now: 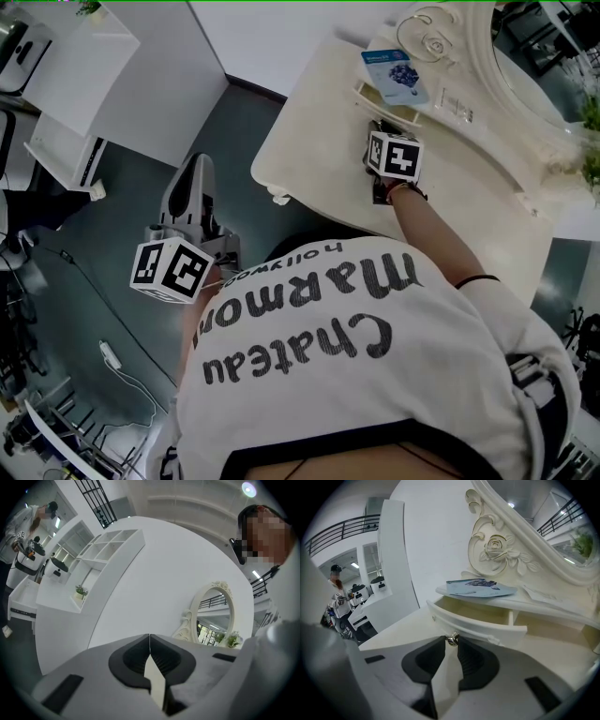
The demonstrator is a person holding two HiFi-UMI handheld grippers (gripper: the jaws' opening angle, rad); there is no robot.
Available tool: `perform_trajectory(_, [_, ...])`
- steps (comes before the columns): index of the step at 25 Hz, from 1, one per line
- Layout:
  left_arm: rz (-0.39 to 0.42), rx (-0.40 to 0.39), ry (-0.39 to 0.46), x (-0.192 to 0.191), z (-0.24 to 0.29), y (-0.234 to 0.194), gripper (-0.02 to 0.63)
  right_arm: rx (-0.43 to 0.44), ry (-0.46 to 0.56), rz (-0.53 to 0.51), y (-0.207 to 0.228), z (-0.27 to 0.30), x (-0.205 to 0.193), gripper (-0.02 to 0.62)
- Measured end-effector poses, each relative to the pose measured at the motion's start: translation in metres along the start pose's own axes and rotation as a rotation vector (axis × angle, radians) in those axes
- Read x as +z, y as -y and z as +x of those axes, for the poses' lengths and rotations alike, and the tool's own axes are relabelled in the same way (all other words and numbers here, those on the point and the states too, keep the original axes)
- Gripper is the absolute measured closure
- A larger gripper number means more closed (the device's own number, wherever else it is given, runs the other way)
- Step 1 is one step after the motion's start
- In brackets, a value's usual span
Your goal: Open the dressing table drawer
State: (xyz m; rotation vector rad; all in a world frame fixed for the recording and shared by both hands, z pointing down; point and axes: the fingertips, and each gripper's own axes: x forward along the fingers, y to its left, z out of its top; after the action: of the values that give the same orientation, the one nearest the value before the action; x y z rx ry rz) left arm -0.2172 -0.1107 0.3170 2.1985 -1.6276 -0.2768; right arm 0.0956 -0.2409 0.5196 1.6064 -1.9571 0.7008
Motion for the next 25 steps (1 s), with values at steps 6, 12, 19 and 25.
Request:
perform_trajectory(6, [0.002, -0.002, -0.002, -0.0001, -0.0018, -0.0007, 0.583, -0.003, -0.004, -0.003, -0.0013, -0.0009, -0.0009, 0.502])
perform_trajectory(12, [0.011, -0.013, -0.006, 0.0000, 0.0000, 0.0013, 0.583, 0.000, -0.006, -0.006, -0.0027, -0.0020, -0.0030, 0.502])
perform_trajectory(19, [0.014, -0.015, -0.004, 0.0011, -0.0011, 0.0007, 0.583, 0.015, -0.003, -0.008, -0.0060, -0.0036, -0.0039, 0.502])
perform_trajectory(25, [0.017, -0.019, 0.002, 0.0029, -0.0039, 0.0034, 0.583, 0.025, -0.006, -0.019, -0.0097, -0.0067, -0.0059, 0.503])
